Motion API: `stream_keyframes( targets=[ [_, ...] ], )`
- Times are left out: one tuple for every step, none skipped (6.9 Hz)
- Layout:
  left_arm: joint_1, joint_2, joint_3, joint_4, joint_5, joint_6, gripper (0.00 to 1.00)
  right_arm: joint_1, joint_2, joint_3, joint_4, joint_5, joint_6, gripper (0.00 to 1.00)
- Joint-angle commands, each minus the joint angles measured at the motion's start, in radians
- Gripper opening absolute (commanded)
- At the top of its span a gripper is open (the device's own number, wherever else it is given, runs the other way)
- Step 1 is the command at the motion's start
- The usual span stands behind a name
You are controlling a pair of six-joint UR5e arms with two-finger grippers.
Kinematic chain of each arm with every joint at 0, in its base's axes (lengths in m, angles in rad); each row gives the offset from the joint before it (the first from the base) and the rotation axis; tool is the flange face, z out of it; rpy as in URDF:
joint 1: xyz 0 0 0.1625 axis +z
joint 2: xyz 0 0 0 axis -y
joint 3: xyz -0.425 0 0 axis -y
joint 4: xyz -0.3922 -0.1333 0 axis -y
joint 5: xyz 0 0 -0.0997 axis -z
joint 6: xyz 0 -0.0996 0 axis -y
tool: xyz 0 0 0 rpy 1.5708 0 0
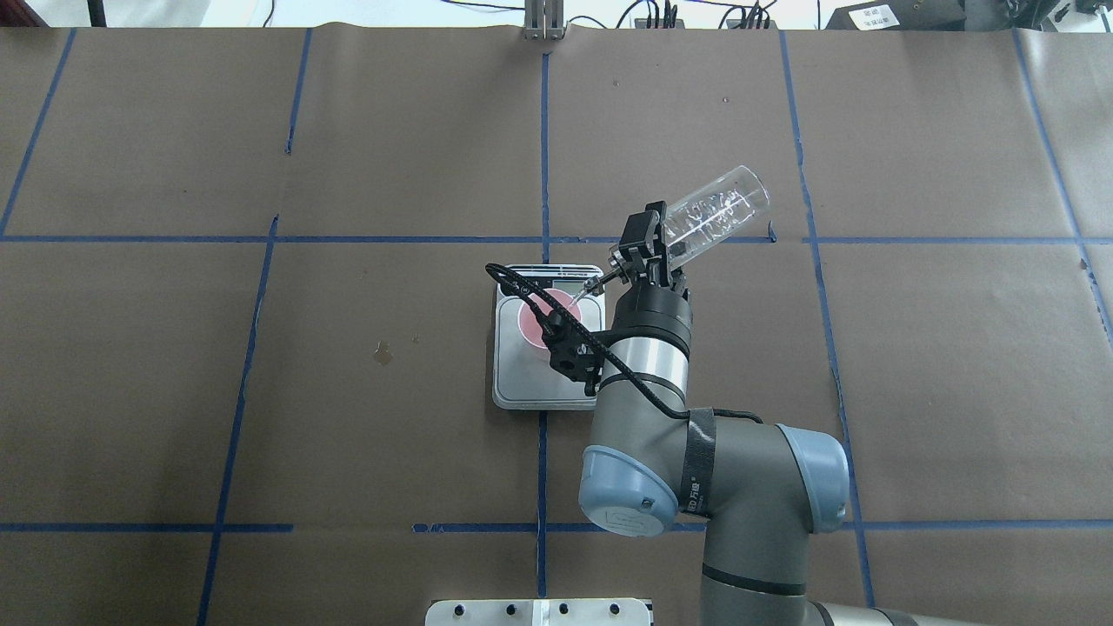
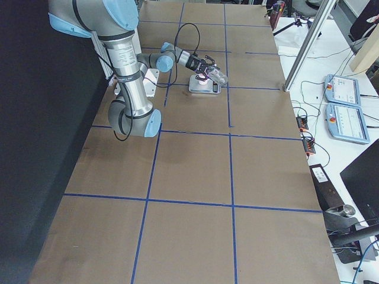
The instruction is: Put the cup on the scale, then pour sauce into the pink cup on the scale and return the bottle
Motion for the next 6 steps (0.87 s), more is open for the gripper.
stream_keyframes(
  targets=[
    [0.000, 0.000, 0.000, 0.000, 0.000, 0.000, 1.00, 0.000, 0.000, 0.000, 0.000, 0.000, 0.000, 0.00],
    [0.000, 0.000, 0.000, 0.000, 0.000, 0.000, 1.00, 0.000, 0.000, 0.000, 0.000, 0.000, 0.000, 0.00],
    [0.000, 0.000, 0.000, 0.000, 0.000, 0.000, 1.00, 0.000, 0.000, 0.000, 0.002, 0.000, 0.000, 0.00],
    [0.000, 0.000, 0.000, 0.000, 0.002, 0.000, 1.00, 0.002, 0.000, 0.003, 0.009, 0.002, 0.002, 0.00],
    [0.000, 0.000, 0.000, 0.000, 0.002, 0.000, 1.00, 0.002, 0.002, 0.008, 0.012, 0.008, 0.017, 0.00],
    [0.000, 0.000, 0.000, 0.000, 0.002, 0.000, 1.00, 0.005, 0.000, 0.009, 0.052, 0.012, 0.070, 0.00]
  ],
)
